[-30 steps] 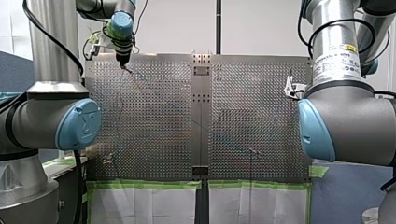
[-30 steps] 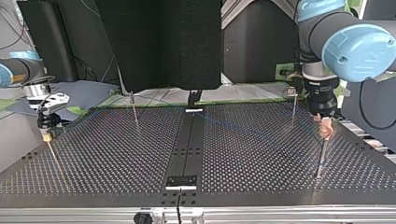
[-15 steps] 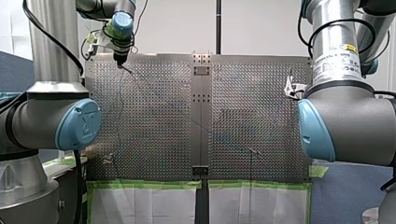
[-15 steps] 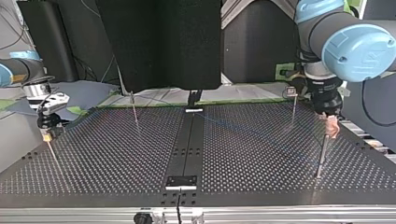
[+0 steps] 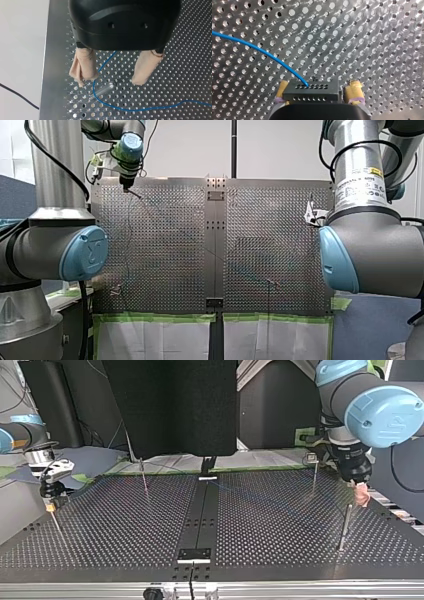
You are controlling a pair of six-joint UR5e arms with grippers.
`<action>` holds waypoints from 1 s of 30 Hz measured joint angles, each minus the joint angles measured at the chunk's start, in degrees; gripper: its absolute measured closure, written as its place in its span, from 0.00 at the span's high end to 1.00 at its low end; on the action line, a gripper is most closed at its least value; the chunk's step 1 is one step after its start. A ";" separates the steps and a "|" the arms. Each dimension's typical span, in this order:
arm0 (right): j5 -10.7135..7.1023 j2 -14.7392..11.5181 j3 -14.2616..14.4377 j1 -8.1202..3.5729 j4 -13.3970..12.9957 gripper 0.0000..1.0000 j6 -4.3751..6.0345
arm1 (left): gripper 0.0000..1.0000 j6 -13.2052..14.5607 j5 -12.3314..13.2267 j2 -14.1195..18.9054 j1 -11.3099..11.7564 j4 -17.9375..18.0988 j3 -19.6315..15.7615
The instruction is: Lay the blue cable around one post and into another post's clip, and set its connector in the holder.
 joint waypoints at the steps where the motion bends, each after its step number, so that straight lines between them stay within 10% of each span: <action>1: 0.00 0.00 0.00 0.00 0.00 1.00 0.00 | 1.00 0.01 0.01 0.00 0.00 0.00 0.00; 30: 0.00 0.00 0.00 0.00 0.00 1.00 0.00 | 1.00 0.41 1.84 0.00 0.00 1.69 -1.41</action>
